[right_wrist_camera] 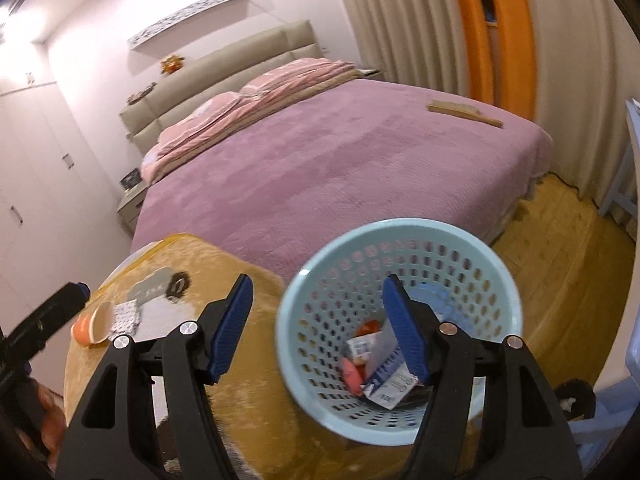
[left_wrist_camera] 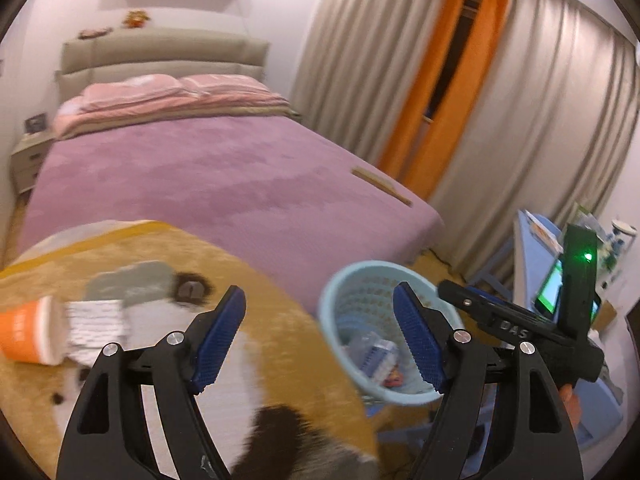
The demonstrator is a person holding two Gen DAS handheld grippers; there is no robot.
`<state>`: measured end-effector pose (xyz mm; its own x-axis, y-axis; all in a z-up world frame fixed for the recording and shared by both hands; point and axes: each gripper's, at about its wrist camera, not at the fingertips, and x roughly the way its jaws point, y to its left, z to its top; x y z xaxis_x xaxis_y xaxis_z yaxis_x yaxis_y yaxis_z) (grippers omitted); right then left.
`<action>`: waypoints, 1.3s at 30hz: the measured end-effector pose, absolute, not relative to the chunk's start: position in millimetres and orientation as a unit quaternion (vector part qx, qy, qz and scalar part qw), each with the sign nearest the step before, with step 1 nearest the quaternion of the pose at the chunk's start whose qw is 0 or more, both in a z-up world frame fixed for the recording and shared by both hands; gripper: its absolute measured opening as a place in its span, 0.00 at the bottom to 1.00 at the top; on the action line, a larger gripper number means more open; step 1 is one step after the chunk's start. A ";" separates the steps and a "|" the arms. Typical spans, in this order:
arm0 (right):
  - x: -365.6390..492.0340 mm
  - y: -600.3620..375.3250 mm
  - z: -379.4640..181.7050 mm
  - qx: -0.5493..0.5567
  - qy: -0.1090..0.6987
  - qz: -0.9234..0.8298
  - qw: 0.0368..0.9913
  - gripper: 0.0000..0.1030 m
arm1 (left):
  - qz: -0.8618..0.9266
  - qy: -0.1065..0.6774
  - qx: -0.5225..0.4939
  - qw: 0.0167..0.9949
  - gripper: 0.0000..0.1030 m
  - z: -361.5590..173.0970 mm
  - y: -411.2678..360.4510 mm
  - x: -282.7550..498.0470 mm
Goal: Collect trash
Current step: 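Grasp the orange paper cup with the left tool while the right tool grasps the dotted tissue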
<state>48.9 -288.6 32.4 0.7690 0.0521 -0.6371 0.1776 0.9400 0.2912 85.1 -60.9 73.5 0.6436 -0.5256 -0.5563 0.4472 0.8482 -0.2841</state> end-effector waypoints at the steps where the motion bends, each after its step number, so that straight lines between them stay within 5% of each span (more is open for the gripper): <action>1: 50.6 -280.7 33.6 0.164 0.339 -0.028 0.926 0.62 | -0.258 0.324 -0.063 0.908 0.72 74.3 -48.9 84.7; 21: 83.1 -150.3 23.8 0.081 0.367 0.085 0.923 0.62 | -0.005 0.371 -0.080 0.925 0.76 29.0 173.1 151.0; 31: 103.3 -134.8 -3.1 0.071 0.402 0.085 0.909 0.62 | -0.031 0.443 -0.073 0.893 0.72 -4.1 201.2 205.8; 39: 116.0 -116.9 -10.8 0.069 0.410 0.109 0.903 0.62 | -0.158 0.495 -0.022 0.854 0.75 -9.7 170.9 150.0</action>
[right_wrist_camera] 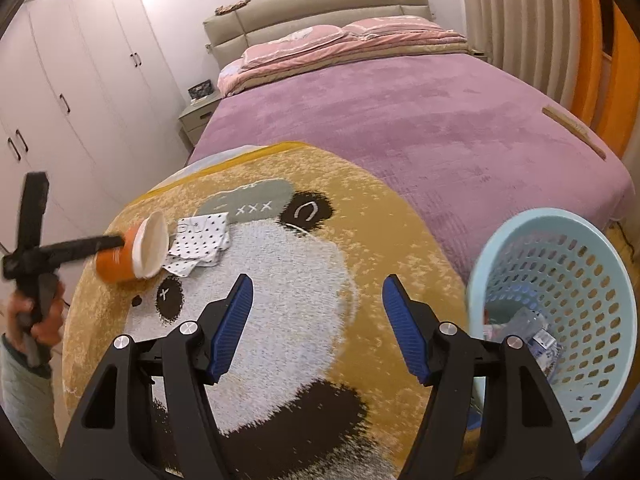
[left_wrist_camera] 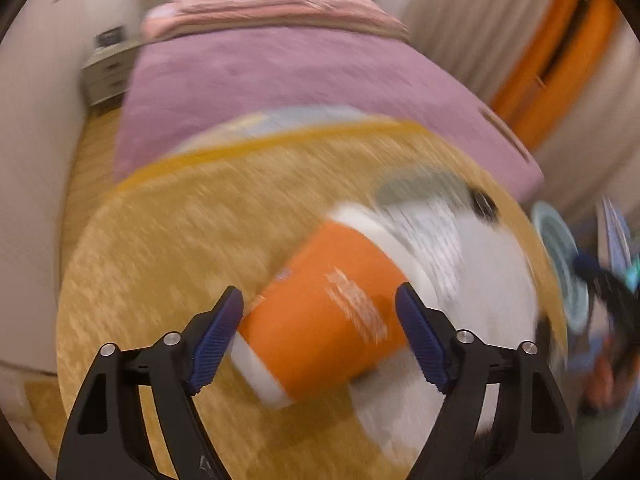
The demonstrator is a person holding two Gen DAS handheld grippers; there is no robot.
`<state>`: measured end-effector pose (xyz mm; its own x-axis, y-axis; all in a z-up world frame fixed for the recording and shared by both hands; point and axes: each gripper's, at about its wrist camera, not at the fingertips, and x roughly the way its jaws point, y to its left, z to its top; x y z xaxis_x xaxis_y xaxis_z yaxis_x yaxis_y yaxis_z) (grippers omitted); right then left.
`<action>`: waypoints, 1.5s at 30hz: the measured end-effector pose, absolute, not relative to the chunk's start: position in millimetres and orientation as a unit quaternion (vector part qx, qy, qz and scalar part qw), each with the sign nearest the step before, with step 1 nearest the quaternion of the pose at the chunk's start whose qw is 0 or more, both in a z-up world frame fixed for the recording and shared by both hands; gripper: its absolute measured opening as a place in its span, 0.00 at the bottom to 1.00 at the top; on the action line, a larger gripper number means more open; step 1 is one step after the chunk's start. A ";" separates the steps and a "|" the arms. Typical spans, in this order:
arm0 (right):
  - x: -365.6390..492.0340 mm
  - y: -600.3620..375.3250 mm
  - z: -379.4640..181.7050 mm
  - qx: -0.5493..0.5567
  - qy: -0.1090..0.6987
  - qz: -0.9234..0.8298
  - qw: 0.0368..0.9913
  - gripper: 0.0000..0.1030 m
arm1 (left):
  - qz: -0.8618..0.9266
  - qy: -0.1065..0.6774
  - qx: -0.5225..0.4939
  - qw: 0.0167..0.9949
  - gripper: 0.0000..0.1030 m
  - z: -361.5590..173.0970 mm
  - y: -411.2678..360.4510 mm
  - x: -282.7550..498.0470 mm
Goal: Collect trash
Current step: 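Grasp the orange paper cup with the left tool while the right tool grasps the dotted tissue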
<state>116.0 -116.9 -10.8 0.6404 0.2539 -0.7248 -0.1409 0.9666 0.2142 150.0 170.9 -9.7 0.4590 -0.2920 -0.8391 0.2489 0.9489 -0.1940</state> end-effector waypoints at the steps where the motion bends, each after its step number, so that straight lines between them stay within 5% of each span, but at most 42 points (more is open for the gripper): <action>1: 118.0 -111.5 -11.1 0.066 0.410 0.115 0.903 0.62 | -0.168 0.494 -0.008 0.853 0.75 -9.2 164.9 140.6; 18: 171.2 -31.9 -19.9 0.041 0.410 0.222 0.884 0.62 | -0.123 0.458 0.045 0.879 0.85 -22.4 140.4 134.1; 27: 174.2 -22.9 -33.9 0.052 0.412 0.234 0.879 0.62 | -0.117 0.469 -0.002 0.875 0.65 -38.0 141.5 131.4; 45: 204.2 12.7 -45.0 -0.074 0.384 0.188 0.901 0.65 | -0.073 0.404 -0.084 0.908 0.61 -19.7 181.3 105.1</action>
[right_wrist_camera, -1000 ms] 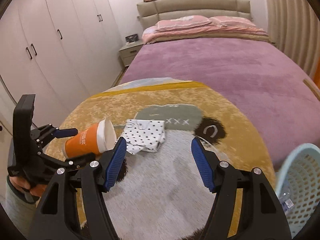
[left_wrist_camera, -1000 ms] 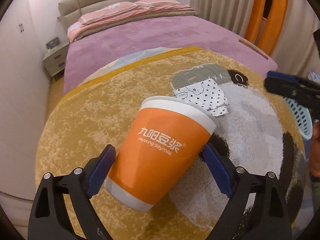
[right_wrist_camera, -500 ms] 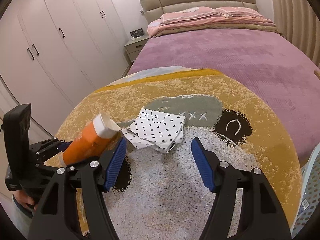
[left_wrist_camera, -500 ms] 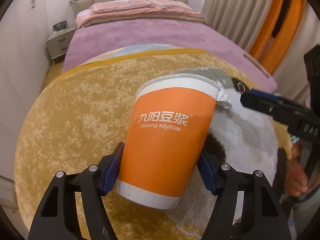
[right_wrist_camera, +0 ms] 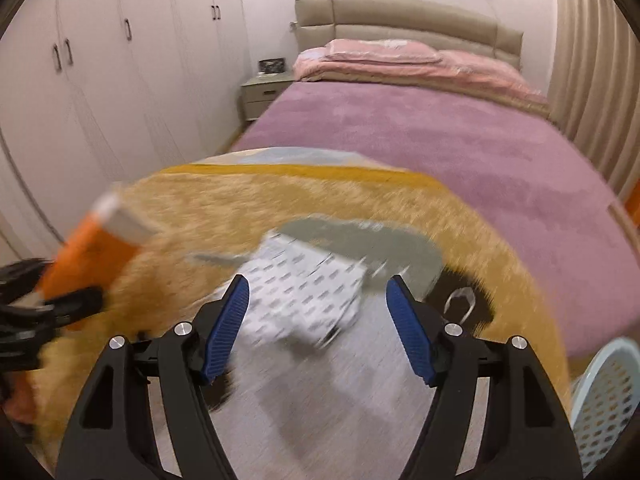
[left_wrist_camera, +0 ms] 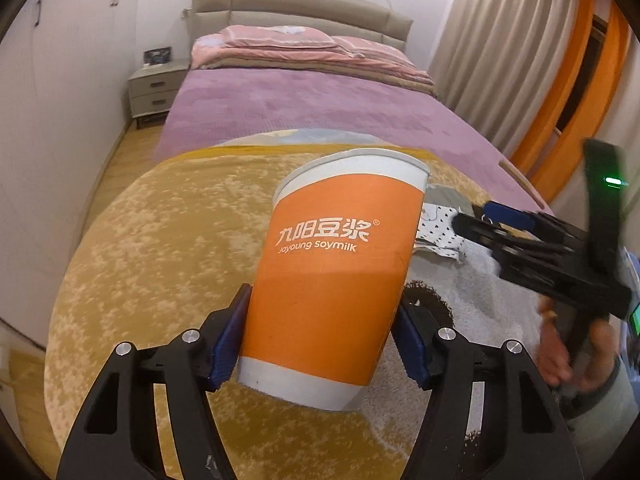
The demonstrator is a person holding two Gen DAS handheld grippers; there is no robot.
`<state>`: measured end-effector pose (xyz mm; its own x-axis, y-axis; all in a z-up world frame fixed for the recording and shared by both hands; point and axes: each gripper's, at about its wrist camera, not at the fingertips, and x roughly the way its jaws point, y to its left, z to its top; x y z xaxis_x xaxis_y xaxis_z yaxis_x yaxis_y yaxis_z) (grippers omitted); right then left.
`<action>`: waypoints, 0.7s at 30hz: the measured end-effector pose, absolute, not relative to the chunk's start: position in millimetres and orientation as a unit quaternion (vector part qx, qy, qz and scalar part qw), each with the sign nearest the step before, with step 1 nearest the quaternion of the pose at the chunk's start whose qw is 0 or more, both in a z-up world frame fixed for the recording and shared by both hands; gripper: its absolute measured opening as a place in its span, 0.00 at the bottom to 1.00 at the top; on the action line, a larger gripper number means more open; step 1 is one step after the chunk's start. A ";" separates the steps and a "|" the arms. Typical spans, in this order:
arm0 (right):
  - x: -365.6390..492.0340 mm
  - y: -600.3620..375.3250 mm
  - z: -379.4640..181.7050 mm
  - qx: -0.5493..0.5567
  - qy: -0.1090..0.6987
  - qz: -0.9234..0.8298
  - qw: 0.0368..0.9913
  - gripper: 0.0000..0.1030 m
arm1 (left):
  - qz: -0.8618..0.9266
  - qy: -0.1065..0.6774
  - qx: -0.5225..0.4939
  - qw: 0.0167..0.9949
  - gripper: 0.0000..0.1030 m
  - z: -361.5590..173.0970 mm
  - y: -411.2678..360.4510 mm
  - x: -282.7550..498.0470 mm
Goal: Collect trash
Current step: 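Grasp the orange paper cup with the left tool while the right tool grasps the dotted tissue, then carry the orange cup and dotted tissue into the blue basket and release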
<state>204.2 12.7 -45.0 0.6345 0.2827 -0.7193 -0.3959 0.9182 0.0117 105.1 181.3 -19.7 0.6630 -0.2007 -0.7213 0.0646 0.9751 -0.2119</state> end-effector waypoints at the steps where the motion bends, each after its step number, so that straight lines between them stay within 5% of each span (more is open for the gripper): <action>1: 211.8 12.4 -49.1 -0.075 0.393 0.186 0.897 0.65 | -0.072 0.402 -0.087 0.909 0.61 -19.0 181.8 103.3; 8: 238.1 18.1 -60.8 -0.065 0.438 0.236 0.865 0.68 | -0.078 0.394 -0.083 0.912 0.61 -15.8 176.8 97.2; 15: 202.6 37.2 -58.2 -0.126 0.413 0.275 0.859 0.09 | -0.079 0.398 -0.077 0.911 0.61 -16.2 170.1 97.4; 21: 164.1 31.2 -45.2 -0.118 0.389 0.292 0.866 0.03 | -0.073 0.384 -0.071 0.918 0.61 -7.4 169.8 87.6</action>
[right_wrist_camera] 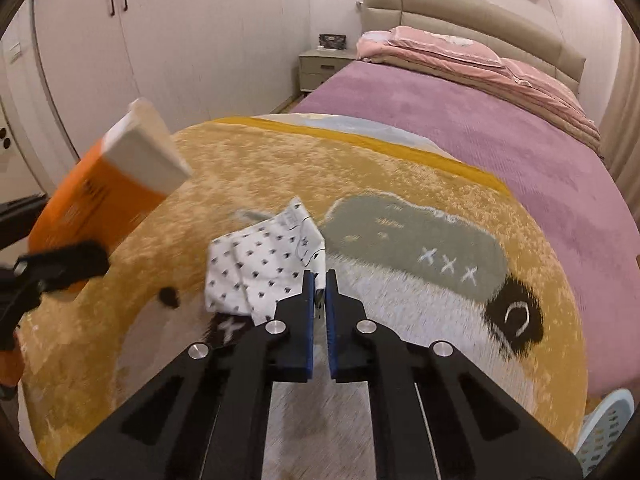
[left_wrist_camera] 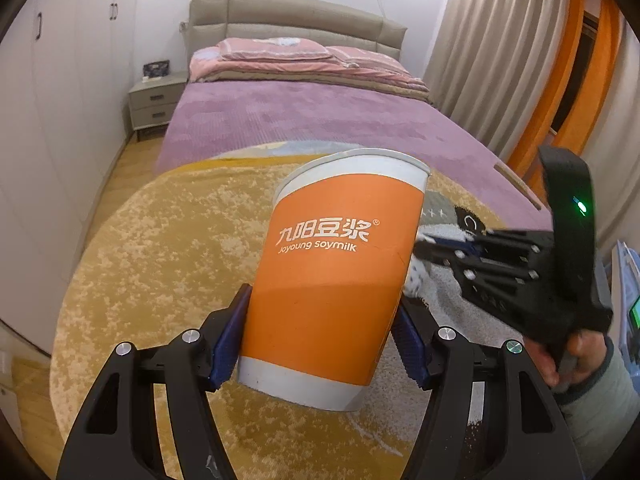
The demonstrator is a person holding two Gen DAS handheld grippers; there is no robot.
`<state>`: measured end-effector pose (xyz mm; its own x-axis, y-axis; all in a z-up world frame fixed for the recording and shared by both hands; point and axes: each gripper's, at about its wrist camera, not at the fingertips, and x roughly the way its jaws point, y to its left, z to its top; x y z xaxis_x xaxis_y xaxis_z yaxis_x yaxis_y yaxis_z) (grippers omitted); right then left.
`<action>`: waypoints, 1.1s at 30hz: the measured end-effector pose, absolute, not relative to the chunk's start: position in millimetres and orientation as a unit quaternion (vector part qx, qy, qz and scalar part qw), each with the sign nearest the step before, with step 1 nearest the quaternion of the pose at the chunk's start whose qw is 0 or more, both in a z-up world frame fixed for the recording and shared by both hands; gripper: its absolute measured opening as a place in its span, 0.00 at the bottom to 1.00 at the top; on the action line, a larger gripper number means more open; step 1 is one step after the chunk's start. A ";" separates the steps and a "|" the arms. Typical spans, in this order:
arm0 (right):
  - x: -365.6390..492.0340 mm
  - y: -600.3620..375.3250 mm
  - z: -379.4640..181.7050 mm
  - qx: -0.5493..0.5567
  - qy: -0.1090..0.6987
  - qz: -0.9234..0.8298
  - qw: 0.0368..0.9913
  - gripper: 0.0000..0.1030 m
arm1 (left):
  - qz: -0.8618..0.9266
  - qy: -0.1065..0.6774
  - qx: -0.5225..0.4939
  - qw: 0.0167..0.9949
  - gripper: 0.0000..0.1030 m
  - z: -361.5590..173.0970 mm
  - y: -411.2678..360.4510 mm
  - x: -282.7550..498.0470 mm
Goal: Collect trash
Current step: 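Carry the orange cup and dotted tissue into the blue basket and release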
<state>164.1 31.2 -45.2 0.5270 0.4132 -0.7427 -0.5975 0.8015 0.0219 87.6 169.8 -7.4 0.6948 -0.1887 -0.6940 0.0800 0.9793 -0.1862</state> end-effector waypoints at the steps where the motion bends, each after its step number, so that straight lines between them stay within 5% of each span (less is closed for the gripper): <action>1: 158.4 31.7 -44.0 -0.117 0.386 0.292 0.867 0.03 | -0.073 0.381 -0.072 0.919 0.61 -5.5 170.8 85.5; 15: 87.4 -44.0 8.0 -0.059 0.321 0.215 0.920 0.02 | -0.123 0.351 -0.065 0.926 0.61 24.0 136.0 68.3; 33: 44.1 -233.1 30.2 0.020 0.281 0.019 0.959 0.02 | -0.260 0.347 0.031 0.900 0.61 31.5 -51.2 96.2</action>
